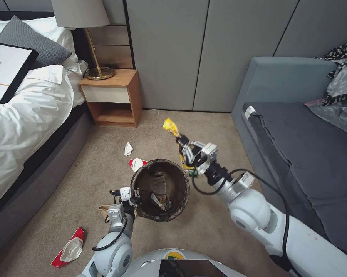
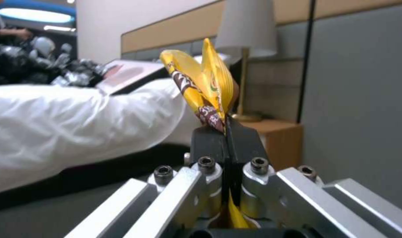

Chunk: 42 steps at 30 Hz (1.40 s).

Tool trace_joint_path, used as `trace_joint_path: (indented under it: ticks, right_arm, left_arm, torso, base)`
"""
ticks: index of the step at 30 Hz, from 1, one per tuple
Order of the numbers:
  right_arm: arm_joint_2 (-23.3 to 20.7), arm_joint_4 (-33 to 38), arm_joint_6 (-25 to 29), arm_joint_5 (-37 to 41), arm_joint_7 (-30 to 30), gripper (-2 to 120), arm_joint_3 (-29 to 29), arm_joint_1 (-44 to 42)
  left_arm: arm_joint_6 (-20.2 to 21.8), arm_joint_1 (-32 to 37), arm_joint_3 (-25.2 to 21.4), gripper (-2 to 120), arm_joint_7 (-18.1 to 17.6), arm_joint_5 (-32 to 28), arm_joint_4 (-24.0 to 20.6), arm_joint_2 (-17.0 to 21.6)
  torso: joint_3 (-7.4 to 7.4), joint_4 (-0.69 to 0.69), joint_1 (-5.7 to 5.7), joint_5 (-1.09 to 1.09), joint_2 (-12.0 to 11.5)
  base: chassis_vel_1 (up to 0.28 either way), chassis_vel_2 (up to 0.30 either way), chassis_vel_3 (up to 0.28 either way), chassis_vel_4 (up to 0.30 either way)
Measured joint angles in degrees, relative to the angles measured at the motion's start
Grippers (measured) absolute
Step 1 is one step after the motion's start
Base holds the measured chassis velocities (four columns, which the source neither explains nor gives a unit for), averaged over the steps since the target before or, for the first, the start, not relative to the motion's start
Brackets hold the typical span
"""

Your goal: Pick up the trash bin, then pick up the garbage from the floor and place it into the trash bin.

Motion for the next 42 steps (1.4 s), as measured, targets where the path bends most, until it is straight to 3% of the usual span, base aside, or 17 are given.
trace_joint_path:
  ticks: [7,19,36,42]
  right_arm:
    - [-0.92,-2.59,1.00,-4.12,-1.20,0,-8.20,-3.31]
    - [3.24,-12.61,2.80,-7.15,-1.37,0,-17.34,-1.19]
    - [6.07,-21.47,3.41,-8.26,-0.81,-2,-20.65,2.13]
    - [6.66,-23.26,3.39,-8.99,-0.05,21,-21.06,2.48]
  left_arm:
    - [0.05,-0.40,0.17,2,0.09,0.22,0.10,-0.39]
    - [0.06,-0.85,0.13,2,0.12,0.21,-0.03,-0.85]
    - [0.05,-1.05,0.00,2,0.05,0.00,-0.73,-0.91]
    - [0.02,-1.19,0.15,2,0.01,-0.02,-0.71,-1.07]
  torso:
    - [0.00,-0.01,0.00,0.00,0.00]
    - [0.00,0.00,0.00,0.00,0.00]
    - [0.00,0.00,0.00,0.01,0.00]
    - [0.00,0.00,0.00,0.00,0.00]
  base:
    - [0.000,0.000,0.000,0.000]
    - [0.000,0.000,0.000,0.000]
    - [0.000,0.000,0.000,0.000]
    - [0.000,0.000,0.000,0.000]
